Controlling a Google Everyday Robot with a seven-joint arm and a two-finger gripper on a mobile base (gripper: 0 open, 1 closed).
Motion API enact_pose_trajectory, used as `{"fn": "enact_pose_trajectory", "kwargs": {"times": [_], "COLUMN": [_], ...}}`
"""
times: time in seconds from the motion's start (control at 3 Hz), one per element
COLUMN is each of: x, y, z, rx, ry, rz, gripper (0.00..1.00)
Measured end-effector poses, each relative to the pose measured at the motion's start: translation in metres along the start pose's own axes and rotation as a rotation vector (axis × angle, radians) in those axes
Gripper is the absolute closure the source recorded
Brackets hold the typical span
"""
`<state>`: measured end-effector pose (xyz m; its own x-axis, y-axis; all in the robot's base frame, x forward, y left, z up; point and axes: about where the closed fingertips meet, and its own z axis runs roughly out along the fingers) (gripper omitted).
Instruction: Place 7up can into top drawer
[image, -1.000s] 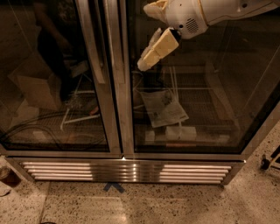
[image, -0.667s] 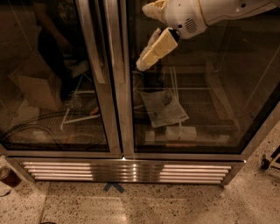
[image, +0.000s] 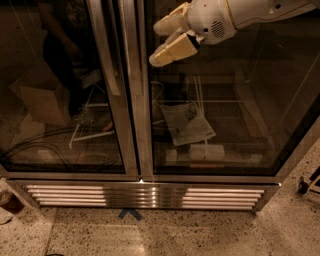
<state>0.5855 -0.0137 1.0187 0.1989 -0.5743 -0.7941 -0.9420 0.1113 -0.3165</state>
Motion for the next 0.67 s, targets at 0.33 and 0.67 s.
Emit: {"fn": "enact_pose_trajectory", "kwargs": {"times": [0.33,0.67], "x": [-0.0135,-0.0155], "y": [-0.0075,-0.0084], "z": [0.0293,0.0358], "rx": [-0.038,-0.047], "ry": [-0.025,-0.028], "rz": [-0.023,-0.027], "gripper": [0.33,0.33]}}
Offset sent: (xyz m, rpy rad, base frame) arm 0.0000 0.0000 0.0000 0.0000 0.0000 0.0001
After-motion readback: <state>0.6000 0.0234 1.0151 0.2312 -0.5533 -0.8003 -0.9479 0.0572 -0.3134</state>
